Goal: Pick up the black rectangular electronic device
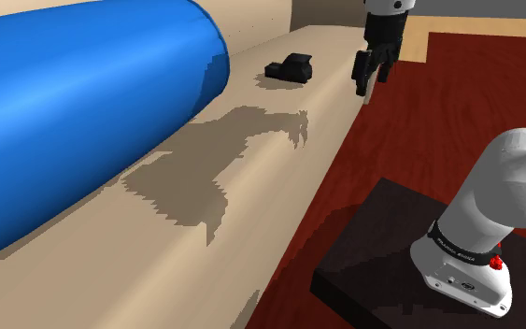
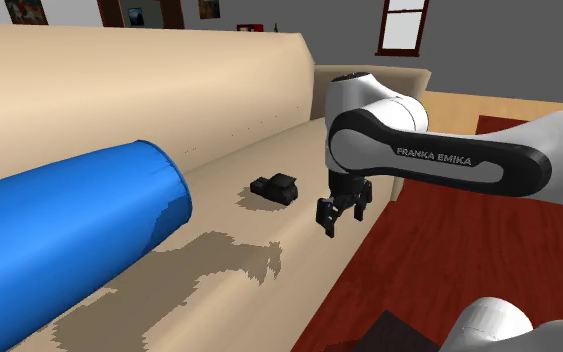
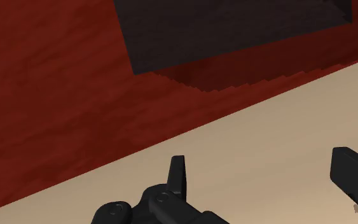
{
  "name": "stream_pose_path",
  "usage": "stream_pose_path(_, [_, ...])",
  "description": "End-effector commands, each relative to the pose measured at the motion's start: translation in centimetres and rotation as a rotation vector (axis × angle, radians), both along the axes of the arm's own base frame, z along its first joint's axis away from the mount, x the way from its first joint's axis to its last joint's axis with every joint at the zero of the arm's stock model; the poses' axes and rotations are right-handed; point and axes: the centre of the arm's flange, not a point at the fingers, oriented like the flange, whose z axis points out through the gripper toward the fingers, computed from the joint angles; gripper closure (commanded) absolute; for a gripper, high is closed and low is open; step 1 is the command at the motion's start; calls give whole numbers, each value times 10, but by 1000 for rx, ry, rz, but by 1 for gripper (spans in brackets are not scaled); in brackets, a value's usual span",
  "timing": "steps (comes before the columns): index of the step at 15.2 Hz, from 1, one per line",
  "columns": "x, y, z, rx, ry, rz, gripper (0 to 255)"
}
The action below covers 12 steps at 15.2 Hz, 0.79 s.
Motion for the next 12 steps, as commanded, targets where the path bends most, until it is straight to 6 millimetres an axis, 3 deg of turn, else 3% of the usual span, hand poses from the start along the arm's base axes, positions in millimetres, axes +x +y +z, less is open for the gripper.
stream_pose_path(1, [0, 0, 0, 0, 0, 0, 0])
stream_pose_path(12, [138, -15, 20, 43, -33, 78, 0])
